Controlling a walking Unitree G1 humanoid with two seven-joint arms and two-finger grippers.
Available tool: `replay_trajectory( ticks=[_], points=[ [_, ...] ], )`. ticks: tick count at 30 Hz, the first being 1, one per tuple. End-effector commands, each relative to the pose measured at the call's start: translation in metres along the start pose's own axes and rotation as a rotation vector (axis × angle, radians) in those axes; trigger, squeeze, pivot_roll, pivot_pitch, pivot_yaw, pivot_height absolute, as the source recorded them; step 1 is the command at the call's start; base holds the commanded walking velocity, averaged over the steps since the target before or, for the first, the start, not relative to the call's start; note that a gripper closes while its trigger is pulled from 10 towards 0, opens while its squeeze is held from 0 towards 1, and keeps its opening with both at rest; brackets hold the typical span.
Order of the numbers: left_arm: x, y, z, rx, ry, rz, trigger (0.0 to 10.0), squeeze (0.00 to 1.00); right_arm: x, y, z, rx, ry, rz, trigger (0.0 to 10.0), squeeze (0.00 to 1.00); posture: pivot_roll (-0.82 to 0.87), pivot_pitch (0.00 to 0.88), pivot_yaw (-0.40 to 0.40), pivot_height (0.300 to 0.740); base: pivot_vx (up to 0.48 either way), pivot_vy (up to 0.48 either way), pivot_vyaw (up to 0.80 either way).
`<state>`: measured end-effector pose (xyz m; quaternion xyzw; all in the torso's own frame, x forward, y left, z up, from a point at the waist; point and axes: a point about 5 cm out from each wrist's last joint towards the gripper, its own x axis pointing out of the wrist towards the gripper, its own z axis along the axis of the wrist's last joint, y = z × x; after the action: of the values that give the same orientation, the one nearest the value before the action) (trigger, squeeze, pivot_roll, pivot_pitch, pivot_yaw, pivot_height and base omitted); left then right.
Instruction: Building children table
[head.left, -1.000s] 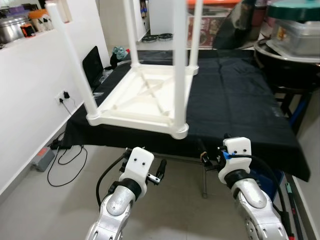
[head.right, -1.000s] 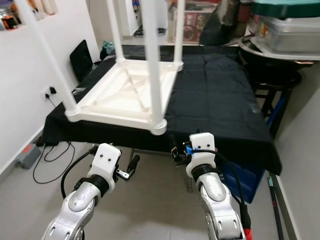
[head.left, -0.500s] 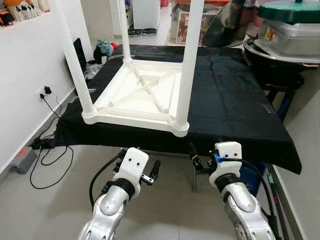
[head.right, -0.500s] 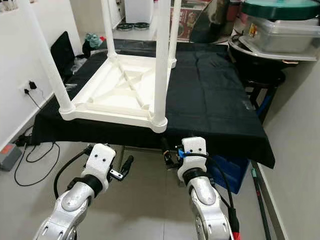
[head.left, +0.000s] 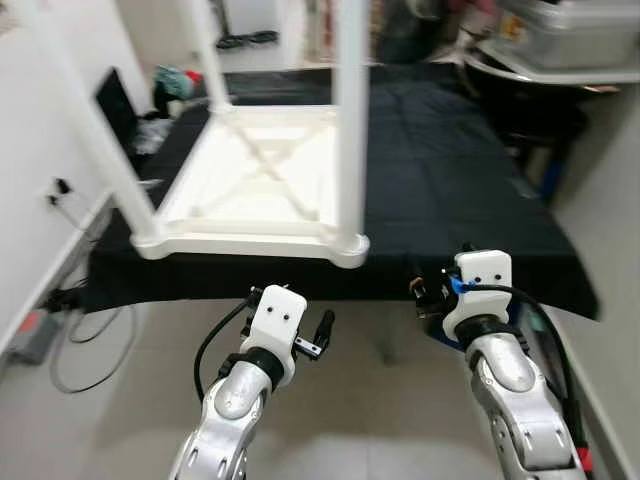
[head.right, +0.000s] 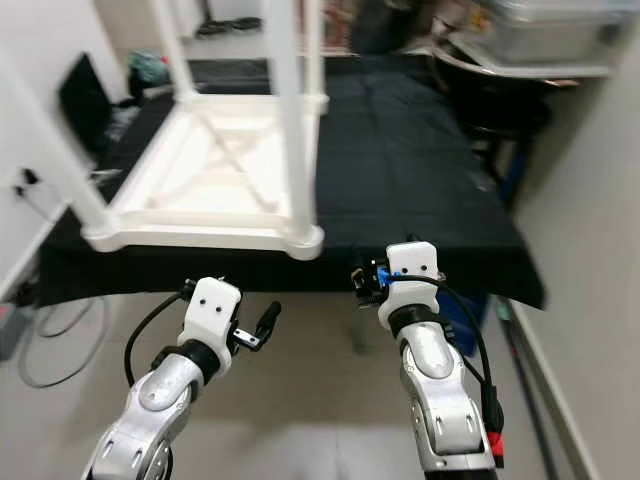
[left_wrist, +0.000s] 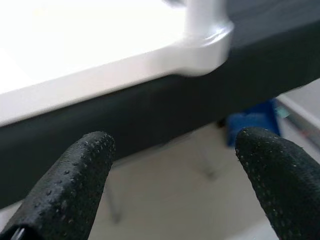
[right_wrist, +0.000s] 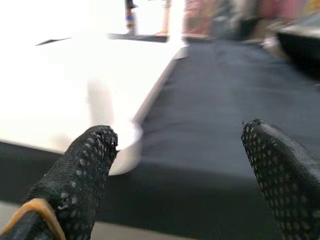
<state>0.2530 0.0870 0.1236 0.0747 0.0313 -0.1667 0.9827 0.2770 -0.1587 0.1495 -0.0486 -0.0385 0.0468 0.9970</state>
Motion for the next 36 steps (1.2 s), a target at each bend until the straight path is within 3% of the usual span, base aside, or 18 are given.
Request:
replay_trajectory(
  ticks=[1, 8, 10, 12, 16, 17, 21, 23, 26, 27, 28, 29, 30, 31, 32, 33, 34, 36],
  points=[
    [0.000, 0.000, -0.002, -0.003, 0.014, 0.002, 10.0, 0.00, 0.000, -0.003, -0.001, -0.014, 0.008, -0.008, 10.0, 0.00, 0.08, 0.126, -0.001, 0.740, 0.000, 0.000, 0.00],
    [0.001, 0.000, -0.002, -0.003, 0.015, -0.003, 10.0, 0.00, 0.000, -0.010, 0.005, -0.047, -0.019, -0.037, 10.0, 0.00, 0.08, 0.127, 0.000, 0.740, 0.000, 0.000, 0.00],
    [0.001, 0.000, -0.003, -0.004, 0.015, -0.004, 10.0, 0.00, 0.002, -0.016, 0.008, -0.059, -0.026, -0.058, 10.0, 0.00, 0.08, 0.129, 0.000, 0.740, 0.000, 0.000, 0.00],
    [0.001, 0.000, -0.003, -0.007, 0.017, -0.007, 10.0, 0.00, 0.006, -0.035, 0.013, -0.103, -0.040, -0.105, 10.0, 0.00, 0.07, 0.122, -0.001, 0.740, 0.000, 0.000, 0.00],
    [0.002, 0.000, -0.004, -0.010, 0.019, -0.010, 10.0, 0.00, 0.011, -0.048, 0.018, -0.143, -0.056, -0.132, 10.0, 0.00, 0.07, 0.118, 0.002, 0.740, 0.000, 0.000, 0.00],
    [0.003, 0.000, -0.005, -0.011, 0.020, -0.012, 10.0, 0.00, 0.018, -0.057, 0.034, -0.195, -0.117, -0.124, 10.0, 0.00, 0.07, 0.099, 0.004, 0.740, 0.000, 0.000, 0.00],
    [0.004, 0.000, -0.005, -0.011, 0.020, -0.013, 10.0, 0.00, 0.021, -0.061, 0.040, -0.220, -0.143, -0.114, 10.0, 0.00, 0.07, 0.099, 0.004, 0.740, 0.000, 0.000, 0.00],
    [0.007, 0.000, -0.006, -0.005, 0.018, -0.019, 10.0, 0.00, 0.030, -0.085, 0.070, -0.315, -0.232, -0.177, 10.0, 0.00, 0.07, 0.077, 0.002, 0.740, 0.000, 0.000, 0.00],
    [0.007, 0.000, -0.006, -0.005, 0.018, -0.019, 10.0, 0.00, 0.030, -0.085, 0.070, -0.315, -0.232, -0.177, 10.0, 0.00, 0.07, 0.077, 0.002, 0.740, 0.000, 0.000, 0.00],
    [0.008, 0.000, -0.007, -0.003, 0.019, -0.021, 10.0, 0.00, 0.033, -0.102, 0.088, -0.375, -0.273, -0.263, 10.0, 0.00, 0.07, 0.061, 0.003, 0.740, 0.000, 0.000, 0.00],
    [0.010, 0.000, -0.009, -0.003, 0.022, -0.021, 10.0, 0.00, 0.039, -0.118, 0.121, -0.477, -0.348, -0.372, 10.0, 0.00, 0.06, 0.044, 0.012, 0.740, 0.000, 0.000, 0.00],
    [0.012, 0.000, -0.010, -0.003, 0.025, -0.020, 10.0, 0.00, 0.040, -0.128, 0.142, -0.541, -0.398, -0.446, 10.0, 0.00, 0.06, 0.033, 0.010, 0.740, 0.000, 0.000, 0.00],
    [0.012, 0.000, -0.010, -0.003, 0.025, -0.020, 10.0, 0.00, 0.040, -0.128, 0.142, -0.541, -0.398, -0.446, 10.0, 0.00, 0.06, 0.033, 0.010, 0.740, 0.000, 0.000, 0.00],
    [0.013, 0.001, -0.011, -0.005, 0.027, -0.020, 10.0, 0.00, 0.043, -0.123, 0.163, -0.639, -0.466, -0.439, 10.0, 0.00, 0.06, 0.027, 0.007, 0.740, 0.000, 0.000, 0.00],
    [0.013, 0.001, -0.011, -0.005, 0.027, -0.020, 10.0, 0.00, 0.043, -0.123, 0.163, -0.639, -0.466, -0.439, 10.0, 0.00, 0.06, 0.027, 0.007, 0.740, 0.000, 0.000, 0.00],
    [0.014, 0.001, -0.012, -0.006, 0.029, -0.020, 10.0, 0.00, 0.046, -0.107, 0.178, -0.795, -0.537, -0.364, 10.0, 0.00, 0.06, 0.016, 0.010, 0.740, 0.000, 0.000, 0.00],
    [0.016, 0.001, -0.013, -0.006, 0.030, -0.021, 10.0, 0.00, 0.050, -0.085, 0.178, -0.962, -0.562, -0.241, 10.0, 0.00, 0.05, 0.005, 0.009, 0.740, 0.000, 0.000, 0.00],
    [0.016, 0.001, -0.013, -0.006, 0.030, -0.021, 10.0, 0.00, 0.050, -0.085, 0.178, -0.962, -0.562, -0.241, 10.0, 0.00, 0.05, 0.005, 0.009, 0.740, 0.000, 0.000, 0.00]
  ],
)
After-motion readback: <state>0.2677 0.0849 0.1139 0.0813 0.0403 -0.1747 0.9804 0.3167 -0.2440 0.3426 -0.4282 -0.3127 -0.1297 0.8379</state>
